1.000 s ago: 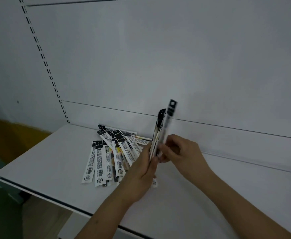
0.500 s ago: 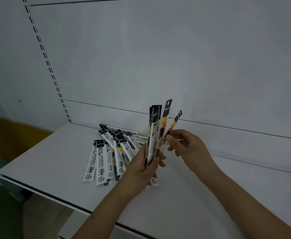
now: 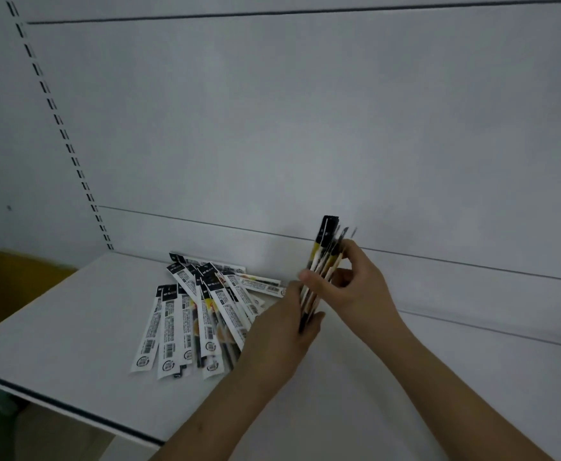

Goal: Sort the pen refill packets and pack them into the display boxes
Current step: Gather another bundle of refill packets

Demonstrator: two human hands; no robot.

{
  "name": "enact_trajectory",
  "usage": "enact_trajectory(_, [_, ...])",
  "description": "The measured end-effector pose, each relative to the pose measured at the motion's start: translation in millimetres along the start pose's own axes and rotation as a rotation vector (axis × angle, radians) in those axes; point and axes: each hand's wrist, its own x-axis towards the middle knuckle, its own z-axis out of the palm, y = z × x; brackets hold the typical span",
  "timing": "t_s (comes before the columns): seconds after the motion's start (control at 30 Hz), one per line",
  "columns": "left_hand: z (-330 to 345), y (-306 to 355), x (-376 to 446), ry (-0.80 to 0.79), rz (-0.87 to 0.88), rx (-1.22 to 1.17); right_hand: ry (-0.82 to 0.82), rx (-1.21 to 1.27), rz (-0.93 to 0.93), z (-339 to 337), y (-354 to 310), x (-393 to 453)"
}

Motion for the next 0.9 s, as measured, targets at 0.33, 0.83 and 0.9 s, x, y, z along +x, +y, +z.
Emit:
enact_trajectory(0.33, [-13,3,12,-0.150,0.053,-0.260,-0.291,-0.056,-0.094,-25,6,8])
enact_trajectory(0.83, [-2,-2,13,-0.235,0.040,-0.215,-0.404,0.120,0.018,-18,17,8])
enact_trajectory(0.9, [2,-2,14,-0.230,0.044,-0.244,-0.480,0.216,0.061,-20,16,9])
